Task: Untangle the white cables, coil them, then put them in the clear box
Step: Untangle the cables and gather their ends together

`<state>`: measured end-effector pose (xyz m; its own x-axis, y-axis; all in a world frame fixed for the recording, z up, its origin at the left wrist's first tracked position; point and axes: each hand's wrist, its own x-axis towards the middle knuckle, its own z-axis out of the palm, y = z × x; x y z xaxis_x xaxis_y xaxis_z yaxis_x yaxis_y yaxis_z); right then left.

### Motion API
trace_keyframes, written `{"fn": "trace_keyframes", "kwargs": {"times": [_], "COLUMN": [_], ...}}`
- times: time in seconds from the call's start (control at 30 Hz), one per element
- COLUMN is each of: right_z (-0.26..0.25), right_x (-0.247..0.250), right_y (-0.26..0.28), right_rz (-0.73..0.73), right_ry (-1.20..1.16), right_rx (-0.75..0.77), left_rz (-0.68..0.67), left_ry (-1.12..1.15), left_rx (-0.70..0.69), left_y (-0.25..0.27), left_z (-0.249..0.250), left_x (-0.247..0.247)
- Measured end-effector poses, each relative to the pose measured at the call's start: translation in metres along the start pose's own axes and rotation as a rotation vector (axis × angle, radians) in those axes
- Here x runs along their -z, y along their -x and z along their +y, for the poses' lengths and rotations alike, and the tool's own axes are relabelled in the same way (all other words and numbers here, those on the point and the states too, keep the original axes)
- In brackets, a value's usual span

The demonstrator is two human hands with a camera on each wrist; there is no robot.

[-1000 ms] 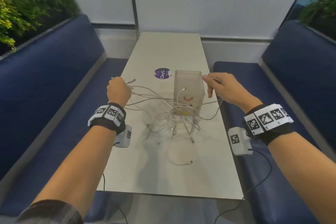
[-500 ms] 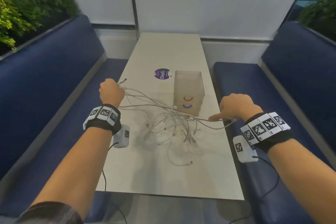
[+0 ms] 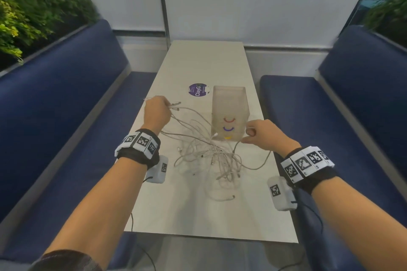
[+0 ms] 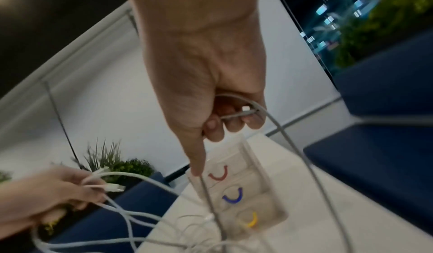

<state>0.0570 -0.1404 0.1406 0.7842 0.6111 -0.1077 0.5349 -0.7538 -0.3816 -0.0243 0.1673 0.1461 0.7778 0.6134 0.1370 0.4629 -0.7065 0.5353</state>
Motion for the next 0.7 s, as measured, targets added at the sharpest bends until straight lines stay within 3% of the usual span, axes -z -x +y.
{"fn": "trace_keyframes", "kwargs": {"times": [0.1, 0.2, 0.37, 0.43, 0.5, 0.7], "right_z": [-0.002, 0.006, 0.028, 0.036, 0.034, 0.000], "right_x": [-0.006, -0.008, 0.002, 0.003, -0.001, -0.028], "right_y": [-0.004, -0.005, 0.004, 0.009, 0.012, 0.011], "right_rz": [0.039, 0.052, 0.335, 0.370, 0.279, -0.208], "right_ry": [-0.064, 0.052, 0.097, 0.094, 0.152, 0.200], "right_rx": [0.014, -0.042, -0.219, -0.238, -0.212, -0.111], "left_rz": [-0.016, 0.026, 0.053, 0.039, 0.005, -0.132], "left_ry": [0.034, 0.052, -0.062, -0.080, -0.066, 0.025], "left_rx": [-0.027, -0.017, 0.043, 0.082, 0.100, 0.062], "left_y": [0.003, 0.003, -0.002, -0.002, -0.002, 0.000], "left_z": [0.012, 0.017, -0.003, -0.012, -0.016, 0.015], "left_x": [-0.005, 0.001, 0.014, 0.018, 0.020, 0.044]}}
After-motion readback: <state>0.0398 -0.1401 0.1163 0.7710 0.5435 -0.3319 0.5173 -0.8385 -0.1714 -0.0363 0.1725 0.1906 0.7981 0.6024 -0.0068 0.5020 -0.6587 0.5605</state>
